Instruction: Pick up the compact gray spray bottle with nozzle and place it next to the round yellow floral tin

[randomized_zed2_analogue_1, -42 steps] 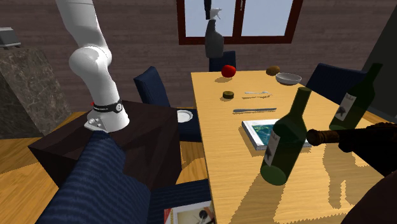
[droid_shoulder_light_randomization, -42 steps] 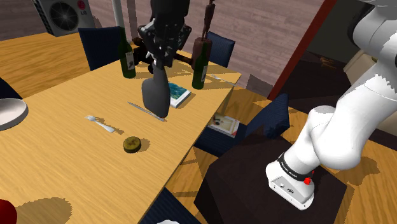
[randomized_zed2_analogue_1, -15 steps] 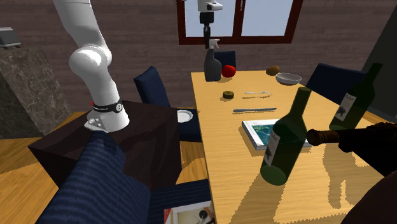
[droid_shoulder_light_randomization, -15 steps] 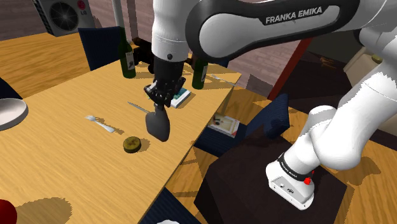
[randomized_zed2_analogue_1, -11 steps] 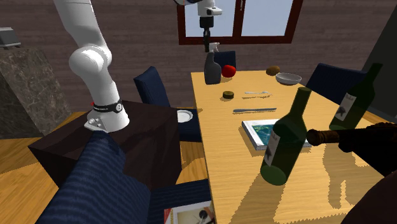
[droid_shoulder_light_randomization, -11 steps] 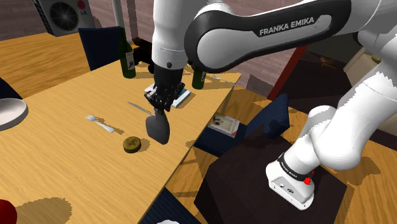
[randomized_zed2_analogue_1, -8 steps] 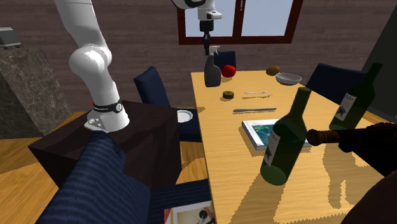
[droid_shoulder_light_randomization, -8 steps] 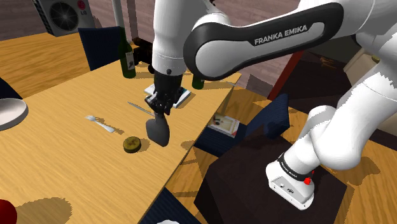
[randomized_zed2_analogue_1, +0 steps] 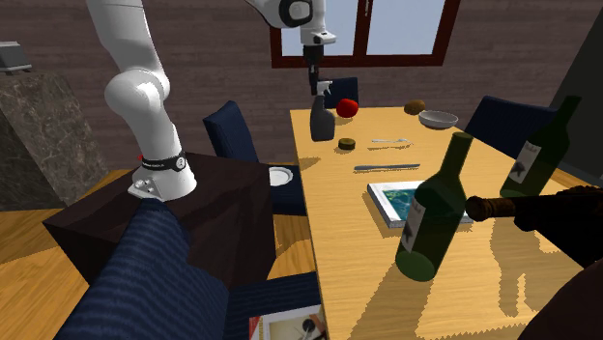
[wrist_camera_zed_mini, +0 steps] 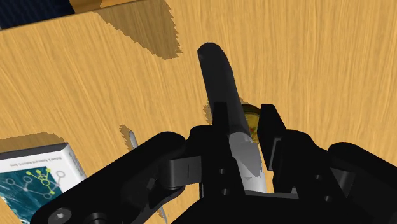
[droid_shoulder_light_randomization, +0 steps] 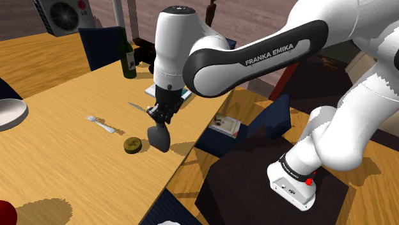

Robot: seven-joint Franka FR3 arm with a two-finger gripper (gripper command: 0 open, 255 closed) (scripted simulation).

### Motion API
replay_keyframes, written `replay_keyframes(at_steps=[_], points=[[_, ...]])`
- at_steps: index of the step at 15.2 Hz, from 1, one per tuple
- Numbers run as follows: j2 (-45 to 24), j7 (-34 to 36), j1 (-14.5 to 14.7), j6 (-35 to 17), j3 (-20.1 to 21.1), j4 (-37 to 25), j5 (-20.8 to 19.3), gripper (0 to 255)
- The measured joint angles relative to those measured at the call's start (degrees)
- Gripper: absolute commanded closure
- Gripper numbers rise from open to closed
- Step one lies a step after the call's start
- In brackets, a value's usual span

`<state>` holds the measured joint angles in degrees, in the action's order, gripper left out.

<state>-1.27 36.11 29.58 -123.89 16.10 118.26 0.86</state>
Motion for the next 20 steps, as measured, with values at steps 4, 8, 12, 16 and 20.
replay_keyframes(at_steps=[4,8,12,16,20], points=[[-1.3,0.1,0.0,-2.9,-0.1,1.7,-0.4,255],[-2.3,0.4,0.1,-5.5,0.0,3.3,-0.8,255],[-2.5,0.4,0.1,-5.8,0.0,3.4,-0.8,255],[-2.5,0.4,0.1,-5.8,0.0,3.4,-0.8,0],[-2.5,0.4,0.1,-5.8,0.0,3.4,-0.8,0]])
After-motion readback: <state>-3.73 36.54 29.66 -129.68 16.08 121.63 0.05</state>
